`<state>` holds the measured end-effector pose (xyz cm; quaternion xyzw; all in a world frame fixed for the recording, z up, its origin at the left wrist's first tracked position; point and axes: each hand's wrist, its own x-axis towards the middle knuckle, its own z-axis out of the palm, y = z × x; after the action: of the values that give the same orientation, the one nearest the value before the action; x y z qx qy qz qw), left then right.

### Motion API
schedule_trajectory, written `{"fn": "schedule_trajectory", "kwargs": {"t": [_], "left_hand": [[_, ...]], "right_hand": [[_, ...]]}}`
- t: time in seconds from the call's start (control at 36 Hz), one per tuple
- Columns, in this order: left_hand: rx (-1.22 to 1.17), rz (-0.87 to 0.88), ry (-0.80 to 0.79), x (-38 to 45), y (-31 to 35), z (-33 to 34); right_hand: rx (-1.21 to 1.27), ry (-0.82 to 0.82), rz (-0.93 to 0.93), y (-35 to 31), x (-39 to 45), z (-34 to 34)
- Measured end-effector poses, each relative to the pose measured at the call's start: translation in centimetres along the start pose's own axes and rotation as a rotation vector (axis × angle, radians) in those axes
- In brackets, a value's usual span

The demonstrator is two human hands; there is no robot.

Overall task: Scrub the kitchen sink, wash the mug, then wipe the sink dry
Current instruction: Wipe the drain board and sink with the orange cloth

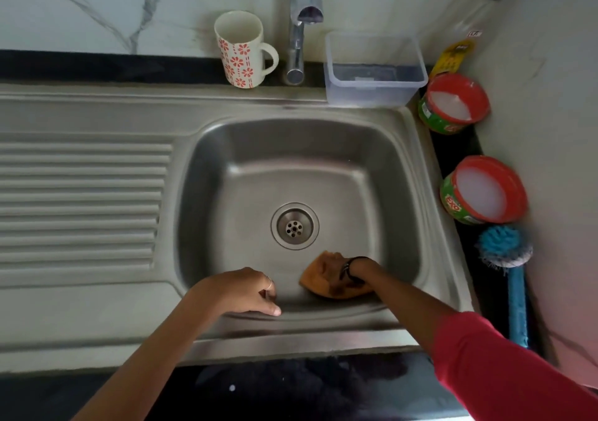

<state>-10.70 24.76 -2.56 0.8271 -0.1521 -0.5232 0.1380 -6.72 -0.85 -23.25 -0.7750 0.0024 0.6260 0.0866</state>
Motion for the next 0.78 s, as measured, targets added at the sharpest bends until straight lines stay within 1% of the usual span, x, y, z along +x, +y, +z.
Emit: {"fn": "schedule_trajectory", "kwargs": {"t": [0.03, 0.06, 0.08, 0.14, 0.19, 0.25, 0.31, 0.33, 0.39, 0.44, 0.47, 0.53, 0.56, 0.58, 0.61, 0.64, 0.67, 0.69, 0.75, 0.78], "left_hand": [[0.005, -0.006, 0.003, -0.1, -0.2, -0.1], [0.012, -0.011, 0.009, -0.3, -0.3, -0.1], [0.023, -0.017, 0.018, -0.5, -0.5, -0.2], [0.047, -0.03, 0.038, -0.8, -0.7, -0.2], [0.058, -0.044, 0.06, -1.0, -0.9, -0.1], [0.066, -0.058, 0.088, -1.4, -0.9, 0.0], [0.09, -0.072, 0.12, -1.8, -0.8, 0.2], [0.111, -0.071, 0.142, -2.1, -0.7, 0.3], [0.169, -0.059, 0.199, -2.6, -0.4, 0.5], [0.193, -0.043, 0.261, -3.1, -0.3, 0.7], [0.185, -0.036, 0.285, -3.3, -0.3, 0.8], [0.163, -0.031, 0.323, -3.7, -0.3, 0.9], [0.158, -0.033, 0.334, -3.9, -0.3, 0.9], [0.157, -0.035, 0.343, -4.1, -0.2, 0.8], [0.153, -0.039, 0.346, -4.3, -0.2, 0.8], [0.144, -0.045, 0.343, -4.5, -0.1, 0.6], [0.133, -0.052, 0.337, -4.6, -0.1, 0.5], [0.12, -0.055, 0.333, -4.8, 0.0, 0.3], [0.077, -0.052, 0.336, -5.0, 0.1, -0.2], [0.048, -0.049, 0.343, -5.1, 0.2, -0.5]], "right_hand": [[-0.038, -0.064, 0.011, 0.0, 0.0, 0.1], [-0.044, -0.042, 0.042, -1.3, -2.1, -0.2], [-0.055, -0.009, 0.058, -2.9, -5.1, -0.3], [-0.018, -0.018, 0.03, -7.1, -13.5, -0.8], [0.042, -0.006, 0.092, -8.3, -14.5, -0.8], [0.01, -0.005, 0.127, -9.3, -15.3, -0.7], [-0.004, -0.049, 0.132, -10.1, -15.3, -0.6], [-0.014, -0.057, 0.126, -10.4, -15.1, -0.4], [0.035, -0.017, 0.114, -10.2, -13.4, 0.0], [0.089, 0.028, 0.042, -10.3, -13.2, 0.0], [0.133, 0.02, -0.001, -10.4, -13.7, 0.1], [0.333, 0.044, -0.07, -11.0, -15.5, -0.1], [0.463, 0.095, -0.129, -10.6, -16.1, 0.0], [0.639, 0.181, -0.171, -10.3, -16.3, 0.0], [0.782, 0.218, -0.185, -10.1, -16.5, 0.0], [0.862, 0.186, -0.198, -10.1, -17.1, -0.2], [0.852, 0.128, -0.186, -10.2, -16.7, -0.5], [0.768, 0.071, -0.222, -10.3, -16.3, -0.5], [0.742, -0.056, -0.25, -10.9, -16.7, -1.2], [0.743, -0.061, -0.246, -10.8, -17.2, -1.6]]}}
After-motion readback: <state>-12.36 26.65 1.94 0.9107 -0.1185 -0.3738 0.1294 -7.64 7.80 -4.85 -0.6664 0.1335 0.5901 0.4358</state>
